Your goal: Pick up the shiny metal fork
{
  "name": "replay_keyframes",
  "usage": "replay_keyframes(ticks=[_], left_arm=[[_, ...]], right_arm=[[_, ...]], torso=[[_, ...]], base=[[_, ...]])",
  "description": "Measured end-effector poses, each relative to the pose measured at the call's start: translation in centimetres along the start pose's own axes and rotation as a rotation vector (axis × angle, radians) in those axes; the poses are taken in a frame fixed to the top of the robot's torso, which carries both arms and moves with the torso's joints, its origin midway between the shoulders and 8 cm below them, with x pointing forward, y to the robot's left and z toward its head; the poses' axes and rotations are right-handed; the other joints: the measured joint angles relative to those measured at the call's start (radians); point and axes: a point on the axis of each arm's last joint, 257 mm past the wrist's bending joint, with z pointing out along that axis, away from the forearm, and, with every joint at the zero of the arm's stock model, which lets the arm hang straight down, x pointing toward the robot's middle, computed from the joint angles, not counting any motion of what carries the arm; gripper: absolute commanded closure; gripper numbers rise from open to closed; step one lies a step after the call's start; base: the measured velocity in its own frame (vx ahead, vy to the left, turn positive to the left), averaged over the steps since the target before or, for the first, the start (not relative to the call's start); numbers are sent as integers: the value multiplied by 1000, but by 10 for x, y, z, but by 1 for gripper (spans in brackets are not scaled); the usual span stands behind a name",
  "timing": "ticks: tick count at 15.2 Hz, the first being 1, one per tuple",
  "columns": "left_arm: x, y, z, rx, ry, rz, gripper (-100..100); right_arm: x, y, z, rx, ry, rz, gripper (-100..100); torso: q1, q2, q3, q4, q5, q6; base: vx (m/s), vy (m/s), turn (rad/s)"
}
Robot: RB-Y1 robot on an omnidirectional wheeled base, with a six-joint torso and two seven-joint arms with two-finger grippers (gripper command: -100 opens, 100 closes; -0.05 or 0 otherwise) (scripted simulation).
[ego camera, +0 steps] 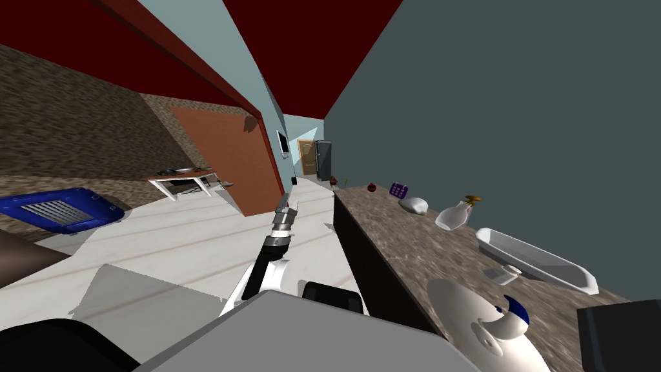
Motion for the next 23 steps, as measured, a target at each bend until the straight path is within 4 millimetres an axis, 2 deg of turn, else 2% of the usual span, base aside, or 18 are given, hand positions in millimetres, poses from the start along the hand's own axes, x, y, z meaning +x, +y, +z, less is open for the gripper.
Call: replay_keyframes(ticks=[7, 13, 19, 23], left_arm=[[0, 0, 0, 0, 0, 0, 0], [0, 0, 0, 0, 0, 0, 0], [0, 0, 0, 0, 0, 0, 0], [0, 0, 0, 0, 0, 0, 0]], right_arm=[[10, -17, -14, 1, 14, -221, -100], [19, -23, -28, -24, 29, -457, -100], [32, -20, -41, -78, 46, -726, -100], [40, -14, -49, -132, 53, -909, -100]], torso=[[-1, 1, 1, 0, 0, 0], [-2, 4, 2, 1, 0, 0], [-6, 5, 3, 1, -1, 0], [-11, 5, 3, 1, -2, 0]], base=[[-67, 68, 120], [-97, 56, 146], [-106, 16, 145], [-117, -44, 147]])
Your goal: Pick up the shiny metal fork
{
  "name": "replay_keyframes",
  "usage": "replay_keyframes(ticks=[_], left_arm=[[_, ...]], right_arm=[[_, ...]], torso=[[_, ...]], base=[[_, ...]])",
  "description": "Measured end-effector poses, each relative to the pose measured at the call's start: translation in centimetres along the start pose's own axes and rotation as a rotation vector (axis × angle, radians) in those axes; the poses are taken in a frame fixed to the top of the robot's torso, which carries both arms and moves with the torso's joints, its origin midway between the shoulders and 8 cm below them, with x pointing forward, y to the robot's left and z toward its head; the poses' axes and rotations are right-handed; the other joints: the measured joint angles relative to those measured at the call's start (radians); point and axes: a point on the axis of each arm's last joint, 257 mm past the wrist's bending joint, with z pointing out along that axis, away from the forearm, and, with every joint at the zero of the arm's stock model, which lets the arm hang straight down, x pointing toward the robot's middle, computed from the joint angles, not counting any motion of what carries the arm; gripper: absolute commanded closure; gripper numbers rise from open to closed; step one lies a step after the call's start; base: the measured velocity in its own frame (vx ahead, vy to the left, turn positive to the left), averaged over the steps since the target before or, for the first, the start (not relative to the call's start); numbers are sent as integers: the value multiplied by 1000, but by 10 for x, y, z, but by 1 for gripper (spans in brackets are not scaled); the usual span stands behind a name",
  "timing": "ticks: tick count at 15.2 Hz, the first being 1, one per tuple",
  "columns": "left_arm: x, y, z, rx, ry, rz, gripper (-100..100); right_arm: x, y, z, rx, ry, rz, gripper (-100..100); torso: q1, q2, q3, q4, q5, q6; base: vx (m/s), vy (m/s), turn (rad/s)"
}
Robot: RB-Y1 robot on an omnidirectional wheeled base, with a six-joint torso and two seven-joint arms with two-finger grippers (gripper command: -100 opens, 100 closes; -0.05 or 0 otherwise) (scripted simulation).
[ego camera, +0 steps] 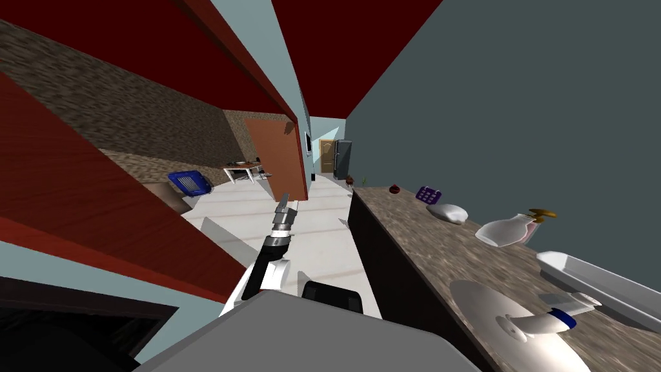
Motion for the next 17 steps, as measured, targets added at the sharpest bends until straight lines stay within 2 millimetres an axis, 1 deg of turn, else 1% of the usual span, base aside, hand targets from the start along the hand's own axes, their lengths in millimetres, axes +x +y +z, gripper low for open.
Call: replay_keyframes(ticks=[7, 13, 17], left_arm=[[0, 0, 0, 0, 0, 0, 0], [0, 0, 0, 0, 0, 0, 0], [0, 0, 0, 0, 0, 0, 0]], right_arm=[[-6, 24, -8, -84, -31, -273, -100], [-17, 49, -14, -161, -84, -496, -100], [-24, 67, -18, -210, -132, -639, -100]], torso=[[-4, -3, -1, -1, -1, 0], [-6, -5, -3, -1, -2, 0], [-7, -5, -3, -1, -2, 0]], base=[[-85, -72, 114], [-72, -99, 122], [-70, -121, 135]])
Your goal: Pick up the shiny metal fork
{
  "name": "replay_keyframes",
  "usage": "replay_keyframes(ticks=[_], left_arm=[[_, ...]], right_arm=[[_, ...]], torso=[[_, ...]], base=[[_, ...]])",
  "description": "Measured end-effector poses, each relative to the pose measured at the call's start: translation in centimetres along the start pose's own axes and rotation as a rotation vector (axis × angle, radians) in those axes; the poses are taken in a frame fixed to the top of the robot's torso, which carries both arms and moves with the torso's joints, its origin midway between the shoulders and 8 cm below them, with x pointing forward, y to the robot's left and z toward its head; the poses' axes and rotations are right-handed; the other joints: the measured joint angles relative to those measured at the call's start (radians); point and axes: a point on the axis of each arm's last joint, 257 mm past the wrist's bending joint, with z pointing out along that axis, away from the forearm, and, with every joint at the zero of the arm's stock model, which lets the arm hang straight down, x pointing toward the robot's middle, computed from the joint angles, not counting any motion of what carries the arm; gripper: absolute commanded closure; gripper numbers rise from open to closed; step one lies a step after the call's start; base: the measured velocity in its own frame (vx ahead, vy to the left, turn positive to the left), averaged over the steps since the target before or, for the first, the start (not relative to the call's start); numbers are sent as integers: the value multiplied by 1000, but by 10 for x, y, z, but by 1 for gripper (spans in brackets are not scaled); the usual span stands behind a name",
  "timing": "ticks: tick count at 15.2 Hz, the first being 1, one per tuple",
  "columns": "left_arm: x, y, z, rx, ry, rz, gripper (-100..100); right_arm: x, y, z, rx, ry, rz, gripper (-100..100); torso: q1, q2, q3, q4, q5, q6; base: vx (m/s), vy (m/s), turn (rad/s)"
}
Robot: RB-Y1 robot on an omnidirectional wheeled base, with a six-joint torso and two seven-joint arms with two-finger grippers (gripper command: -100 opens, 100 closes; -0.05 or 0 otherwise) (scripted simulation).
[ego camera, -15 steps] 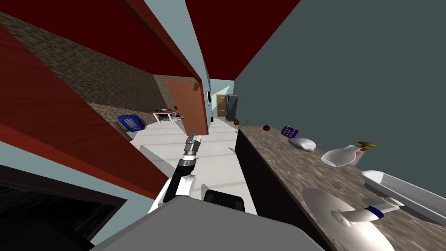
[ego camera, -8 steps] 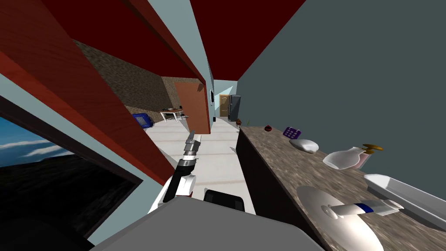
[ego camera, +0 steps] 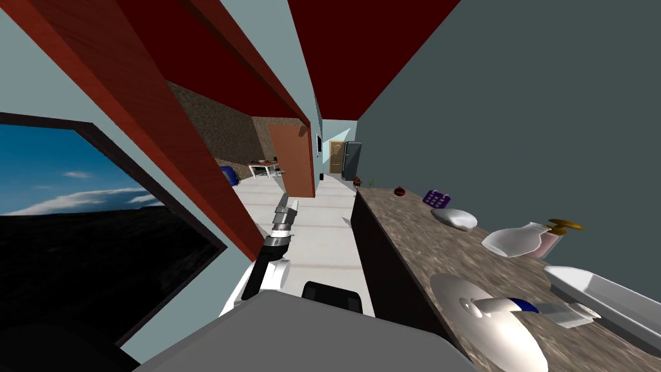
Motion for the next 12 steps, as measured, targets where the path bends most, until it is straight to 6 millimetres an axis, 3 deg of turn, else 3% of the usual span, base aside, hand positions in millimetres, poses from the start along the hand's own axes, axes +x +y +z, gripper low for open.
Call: replay_keyframes(ticks=[12], left_arm=[[0, 0, 0, 0, 0, 0, 0]], right_arm=[[-64, 37, -2, -112, -189, -407, -100]], torso=[[0, -3, -2, -1, 0, 0]], base=[[-47, -119, 116]])
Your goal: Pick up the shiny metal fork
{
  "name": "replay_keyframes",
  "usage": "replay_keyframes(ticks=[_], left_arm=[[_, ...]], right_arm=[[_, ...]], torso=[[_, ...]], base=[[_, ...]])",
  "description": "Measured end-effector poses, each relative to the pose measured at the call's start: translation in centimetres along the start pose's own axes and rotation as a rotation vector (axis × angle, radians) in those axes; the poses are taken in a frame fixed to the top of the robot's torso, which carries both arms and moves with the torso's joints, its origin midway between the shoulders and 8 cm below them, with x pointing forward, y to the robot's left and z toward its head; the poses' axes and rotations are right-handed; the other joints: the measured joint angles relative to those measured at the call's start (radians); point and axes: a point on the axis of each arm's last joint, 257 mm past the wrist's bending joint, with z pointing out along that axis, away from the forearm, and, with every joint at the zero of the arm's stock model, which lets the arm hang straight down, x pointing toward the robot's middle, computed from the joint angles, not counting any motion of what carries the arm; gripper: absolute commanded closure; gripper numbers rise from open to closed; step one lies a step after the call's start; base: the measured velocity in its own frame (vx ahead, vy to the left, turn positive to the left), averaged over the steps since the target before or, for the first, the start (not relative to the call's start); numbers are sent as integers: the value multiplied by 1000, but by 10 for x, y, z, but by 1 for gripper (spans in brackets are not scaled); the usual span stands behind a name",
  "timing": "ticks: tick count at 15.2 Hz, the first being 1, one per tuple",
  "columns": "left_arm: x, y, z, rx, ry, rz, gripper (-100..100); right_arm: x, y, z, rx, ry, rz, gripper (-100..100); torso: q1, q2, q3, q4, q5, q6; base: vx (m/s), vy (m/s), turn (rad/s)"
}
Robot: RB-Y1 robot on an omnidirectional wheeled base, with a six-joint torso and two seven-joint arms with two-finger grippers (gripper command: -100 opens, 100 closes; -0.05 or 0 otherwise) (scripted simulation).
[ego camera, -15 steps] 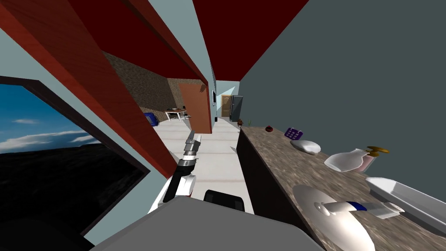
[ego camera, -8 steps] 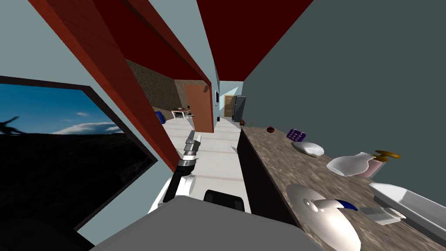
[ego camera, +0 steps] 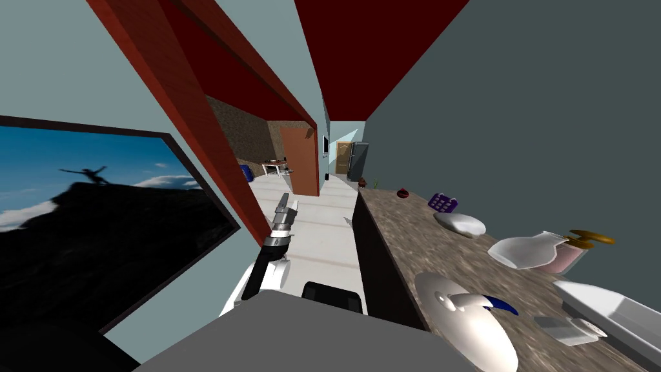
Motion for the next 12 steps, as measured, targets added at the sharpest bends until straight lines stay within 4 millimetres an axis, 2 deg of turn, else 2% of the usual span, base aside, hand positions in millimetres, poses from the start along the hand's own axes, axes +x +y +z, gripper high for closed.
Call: replay_keyframes(ticks=[3, 5, 7, 12], left_arm=[[0, 0, 0, 0, 0, 0, 0], [0, 0, 0, 0, 0, 0, 0], [0, 0, 0, 0, 0, 0, 0], [0, 0, 0, 0, 0, 0, 0]], right_arm=[[-17, 2, 2, -19, -49, -94, -100], [-26, 6, 3, -29, -77, -142, -100], [-25, 5, 6, -31, -80, -151, -100], [-10, -8, 19, -30, -71, -161, -100]], torso=[[-2, 0, 0, 0, 0, 0], [-1, -1, -1, 0, 0, 0], [5, -2, -1, 0, 1, 0], [14, -2, -1, 0, 3, 0]], base=[[-33, -136, 121], [-17, -80, 46], [-24, 27, -26], [-24, 74, -33]])
